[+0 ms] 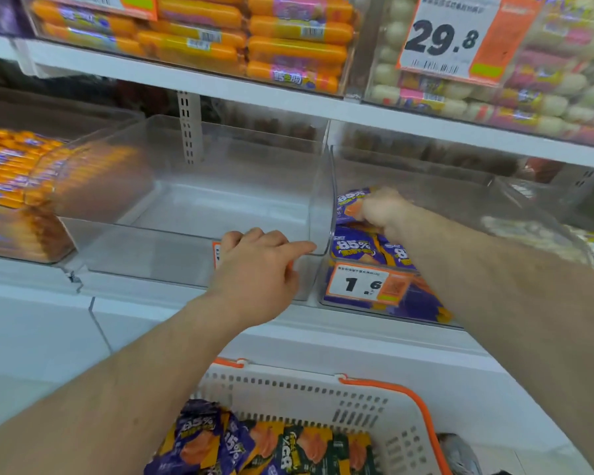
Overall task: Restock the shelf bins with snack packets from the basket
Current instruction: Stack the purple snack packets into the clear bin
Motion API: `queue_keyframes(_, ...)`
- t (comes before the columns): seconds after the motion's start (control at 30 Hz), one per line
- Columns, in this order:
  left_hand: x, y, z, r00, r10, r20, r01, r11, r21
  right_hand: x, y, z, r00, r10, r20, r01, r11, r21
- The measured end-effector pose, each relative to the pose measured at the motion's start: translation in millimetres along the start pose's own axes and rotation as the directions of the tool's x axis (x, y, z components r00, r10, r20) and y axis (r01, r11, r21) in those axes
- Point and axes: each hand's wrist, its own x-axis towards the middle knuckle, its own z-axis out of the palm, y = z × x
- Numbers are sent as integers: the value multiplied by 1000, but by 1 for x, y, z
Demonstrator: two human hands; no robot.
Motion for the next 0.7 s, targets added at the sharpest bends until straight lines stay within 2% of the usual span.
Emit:
queue_keyframes(0.07, 0, 1, 1, 1000, 13, -16, -13, 1000, 21, 2, 0, 2, 996, -39, 75, 57, 963, -263)
queue_keyframes(0.17, 1, 2, 4, 999, 20, -41, -18, 998, 55, 5, 2, 0, 995, -62, 78, 90, 891, -445)
queue_keyframes(0.4, 2, 3, 8, 997, 5, -71, 2, 996, 92, 14, 16, -1, 989, -75, 126, 134, 811, -570)
queue_keyframes(0.6, 5, 9, -4, 998, -18, 55, 12, 995, 94, 12, 13, -5, 988, -19, 154, 106, 804, -585)
queue_keyframes(0.67, 2, 10, -4, 999, -41, 35, 40, 999, 19, 7, 9, -7, 995, -18, 95, 72, 792, -606)
queue_keyframes(0.7, 0, 10, -5, 999, -37, -33, 36, 999, -32, 3, 6, -8, 999, -42, 30, 51, 798, -600)
